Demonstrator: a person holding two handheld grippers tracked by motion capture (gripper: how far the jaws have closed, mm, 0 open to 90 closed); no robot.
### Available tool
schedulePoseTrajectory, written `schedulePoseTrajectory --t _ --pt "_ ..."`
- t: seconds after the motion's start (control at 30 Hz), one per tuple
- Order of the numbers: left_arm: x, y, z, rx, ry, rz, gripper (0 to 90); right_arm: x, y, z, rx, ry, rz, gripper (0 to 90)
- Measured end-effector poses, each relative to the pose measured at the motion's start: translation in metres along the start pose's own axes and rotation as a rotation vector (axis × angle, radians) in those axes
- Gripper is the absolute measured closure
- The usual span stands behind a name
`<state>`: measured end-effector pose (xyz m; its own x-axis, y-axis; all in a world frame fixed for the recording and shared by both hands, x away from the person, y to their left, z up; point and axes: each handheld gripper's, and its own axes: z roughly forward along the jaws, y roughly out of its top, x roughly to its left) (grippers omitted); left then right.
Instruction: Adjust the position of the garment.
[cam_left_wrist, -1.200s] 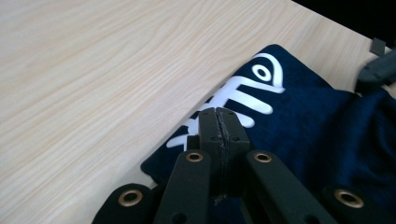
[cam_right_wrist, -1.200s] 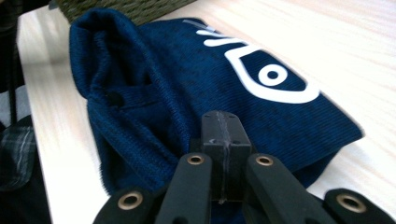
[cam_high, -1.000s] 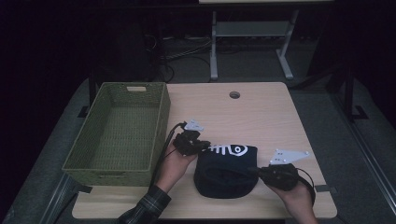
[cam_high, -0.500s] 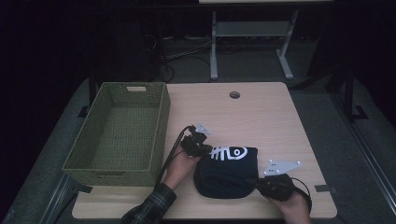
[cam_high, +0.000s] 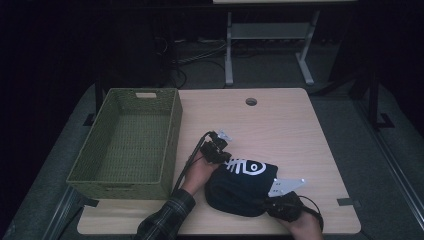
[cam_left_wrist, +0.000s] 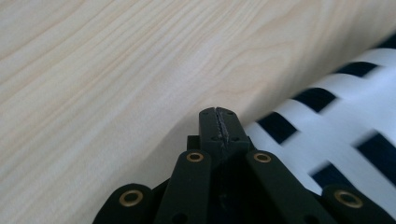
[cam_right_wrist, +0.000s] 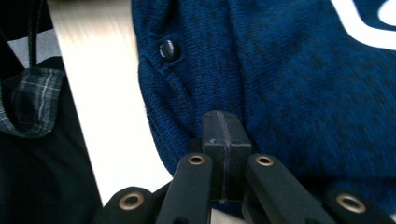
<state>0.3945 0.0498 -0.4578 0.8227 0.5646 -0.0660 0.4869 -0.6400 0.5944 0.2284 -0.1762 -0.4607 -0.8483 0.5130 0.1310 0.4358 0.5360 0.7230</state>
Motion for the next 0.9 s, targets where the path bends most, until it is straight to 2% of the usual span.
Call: schedulePoseTrajectory --t 0.13,0.2,0.27,0.37,0.43,0.47,0.53,0.57,0.6,0.7,0.73,0.77,0.8,0.83,0.9 --pt "0.001 0.005 0.004 -0.006 -0.015 0.008 90.0 0.006 0.004 0.005 0.007 0.021 -0.017 90.0" --pt "0.003 0.004 0.002 -0.024 -0.019 -0.015 90.0 0.006 0.005 0.003 0.0 0.023 -0.009 90.0" --pt "0.005 0.004 -0.005 -0.047 -0.03 -0.023 90.0 0.004 0.008 -0.004 -0.03 0.015 -0.013 90.0" --pt "0.004 0.002 -0.02 -0.083 -0.034 -0.03 90.0 -0.002 0.012 -0.018 -0.105 0.007 0.004 90.0" --pt "0.002 0.0 -0.034 -0.112 -0.05 -0.046 90.0 -0.007 0.016 -0.026 -0.139 -0.02 0.012 90.0" --pt "0.0 -0.002 -0.042 -0.132 -0.055 -0.042 90.0 -0.01 0.018 -0.03 -0.152 -0.034 0.012 90.0" --pt "-0.006 -0.006 -0.057 -0.16 -0.061 -0.043 90.0 -0.017 0.021 -0.036 -0.167 -0.063 0.023 90.0" --pt "-0.006 -0.006 -0.057 -0.16 -0.061 -0.043 90.0 -0.022 0.022 -0.038 -0.171 -0.08 0.027 90.0" --pt "-0.014 -0.011 -0.073 -0.178 -0.068 -0.037 90.0 -0.027 0.022 -0.039 -0.175 -0.097 0.034 90.0" --pt "-0.031 -0.024 -0.091 -0.196 -0.088 -0.033 90.0 -0.043 0.023 -0.039 -0.178 -0.127 0.065 90.0" --pt "-0.037 -0.028 -0.095 -0.196 -0.089 -0.016 90.0 -0.048 0.024 -0.037 -0.172 -0.14 0.065 90.0" --pt "-0.037 -0.028 -0.095 -0.196 -0.089 -0.016 90.0 -0.048 0.024 -0.037 -0.172 -0.14 0.065 90.0" --pt "-0.049 -0.038 -0.101 -0.204 -0.091 -0.015 90.0 -0.057 0.024 -0.031 -0.152 -0.155 0.074 90.0" --pt "-0.054 -0.042 -0.103 -0.204 -0.092 -0.016 90.0 -0.06 0.023 -0.028 -0.145 -0.158 0.081 90.0" --pt "-0.058 -0.047 -0.103 -0.188 -0.091 -0.013 90.0 -0.064 0.023 -0.025 -0.124 -0.168 0.078 90.0"
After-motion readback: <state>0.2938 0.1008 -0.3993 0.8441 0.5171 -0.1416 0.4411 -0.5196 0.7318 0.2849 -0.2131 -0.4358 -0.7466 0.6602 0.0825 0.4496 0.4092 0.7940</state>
